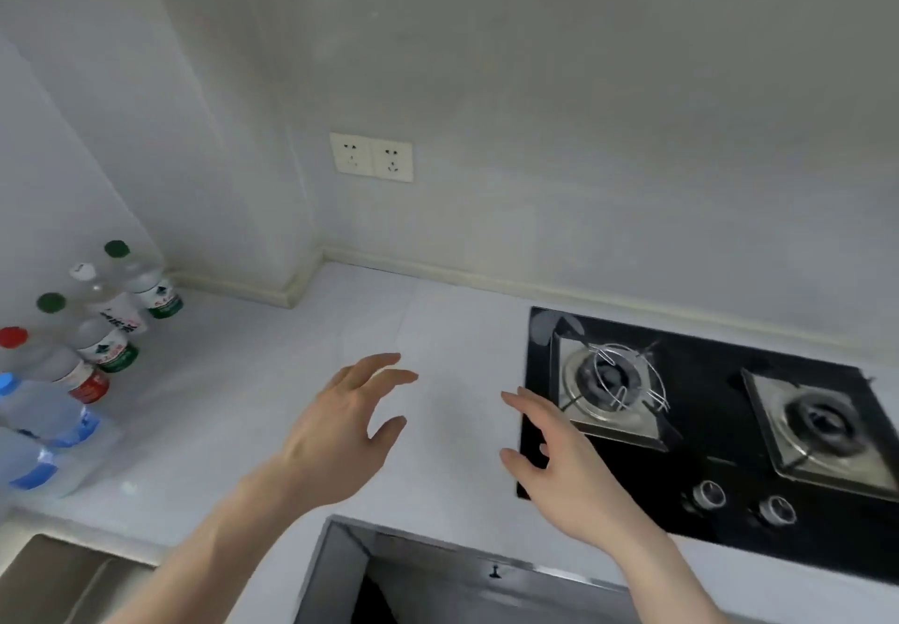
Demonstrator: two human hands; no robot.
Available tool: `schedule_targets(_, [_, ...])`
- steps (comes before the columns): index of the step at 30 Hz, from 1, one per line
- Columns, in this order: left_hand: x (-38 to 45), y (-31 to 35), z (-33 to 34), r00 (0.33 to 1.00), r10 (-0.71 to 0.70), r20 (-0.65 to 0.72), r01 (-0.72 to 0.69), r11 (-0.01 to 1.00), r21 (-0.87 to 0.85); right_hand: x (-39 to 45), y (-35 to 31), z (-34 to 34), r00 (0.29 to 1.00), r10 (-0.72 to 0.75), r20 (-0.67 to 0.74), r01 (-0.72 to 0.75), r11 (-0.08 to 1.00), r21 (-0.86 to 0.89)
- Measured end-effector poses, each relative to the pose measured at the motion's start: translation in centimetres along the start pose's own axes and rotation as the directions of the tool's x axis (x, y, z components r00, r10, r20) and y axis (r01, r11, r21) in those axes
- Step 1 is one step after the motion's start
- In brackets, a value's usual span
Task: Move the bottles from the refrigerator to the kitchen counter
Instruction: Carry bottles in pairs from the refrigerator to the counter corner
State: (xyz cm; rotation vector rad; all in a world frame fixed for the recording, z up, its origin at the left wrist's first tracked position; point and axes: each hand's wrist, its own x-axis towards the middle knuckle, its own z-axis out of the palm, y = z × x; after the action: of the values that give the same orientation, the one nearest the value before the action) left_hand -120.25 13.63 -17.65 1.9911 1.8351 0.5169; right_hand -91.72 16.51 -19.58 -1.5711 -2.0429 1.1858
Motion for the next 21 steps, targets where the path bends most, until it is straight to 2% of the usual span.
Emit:
schedule_targets(5, [0.2,7.0,3.4,0.985,0.151,0.078,-0.152,0.988,0.001,-6.9,4.0,-3.3,0.987,0.052,-0.153,-0.041,0.996,0.080])
schedule_targets(9, [0.9,12.9,7.1,0.939,0.292,0.183,-0.293,0.956,-0.025,-12.5,7.6,-5.7,0.952,0.140,-0.272,-0.107,0.985,0.135])
schedule_targets(15, [3.9,21.4,11.7,0.793,0.527,0.306,-0.518,0.847,-0.119,-20.4,12.5,-8.9,0.823,0.317,-0.472,-0.215,0.942,0.257])
schedule_targets(21, [7.5,29.8,16.1,0.598,0.693,0.402,-0.679,0.705,-0.206,-25.3,14.5,-11.2,0.630,0.502,-0.593,-0.348,0.865,0.363])
